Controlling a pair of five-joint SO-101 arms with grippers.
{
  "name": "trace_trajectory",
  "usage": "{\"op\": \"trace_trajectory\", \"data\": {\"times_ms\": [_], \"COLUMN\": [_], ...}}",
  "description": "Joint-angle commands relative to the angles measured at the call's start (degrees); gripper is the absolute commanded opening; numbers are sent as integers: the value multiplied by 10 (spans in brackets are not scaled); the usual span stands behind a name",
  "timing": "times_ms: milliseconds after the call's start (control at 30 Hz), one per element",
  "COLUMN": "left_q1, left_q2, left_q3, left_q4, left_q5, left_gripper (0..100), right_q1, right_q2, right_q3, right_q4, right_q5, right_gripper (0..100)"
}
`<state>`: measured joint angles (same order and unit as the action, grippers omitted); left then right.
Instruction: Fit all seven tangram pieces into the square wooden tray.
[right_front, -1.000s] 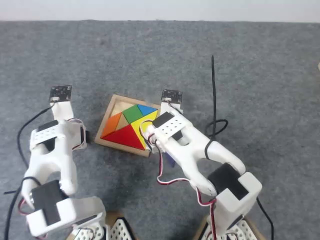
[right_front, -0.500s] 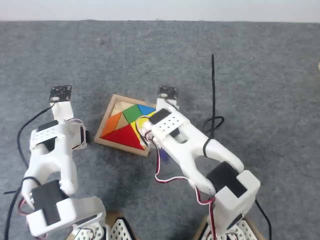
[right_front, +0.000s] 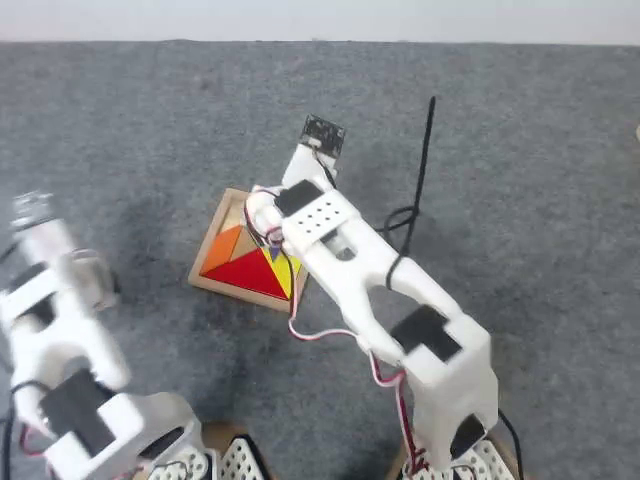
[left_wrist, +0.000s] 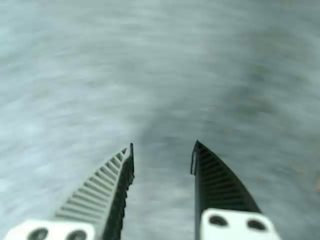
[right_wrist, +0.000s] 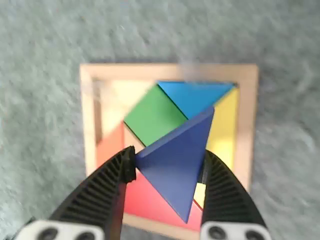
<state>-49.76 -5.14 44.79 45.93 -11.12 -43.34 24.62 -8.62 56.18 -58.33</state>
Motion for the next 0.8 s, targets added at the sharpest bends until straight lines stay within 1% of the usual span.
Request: {"op": "trace_trajectory", "data": {"times_ms": [0, 67, 200, 433, 600, 767], "left_q1": [-47, -54, -54, -54, -54, -54], "left_q2": [-20, -20, -21, -23, -25, -25], "left_q3": [-44, -51, -48, -44, -44, -44], "left_q4": [25, 38, 38, 37, 37, 37], "left_q5": [-3, -19, -20, -20, -19, -19], "left_gripper": [184, 184, 184, 182, 182, 182], "right_q1": [-1, 0, 0, -1, -4, -17], "right_q2": [39, 75, 130, 213, 269, 300], "right_q3": [-109, -156, -258, -440, -512, -545], "right_q4": [-11, -10, 21, 82, 92, 95], "right_q5": [-23, -28, -45, -49, -49, -61], "right_gripper": [90, 90, 90, 95, 95, 95]}}
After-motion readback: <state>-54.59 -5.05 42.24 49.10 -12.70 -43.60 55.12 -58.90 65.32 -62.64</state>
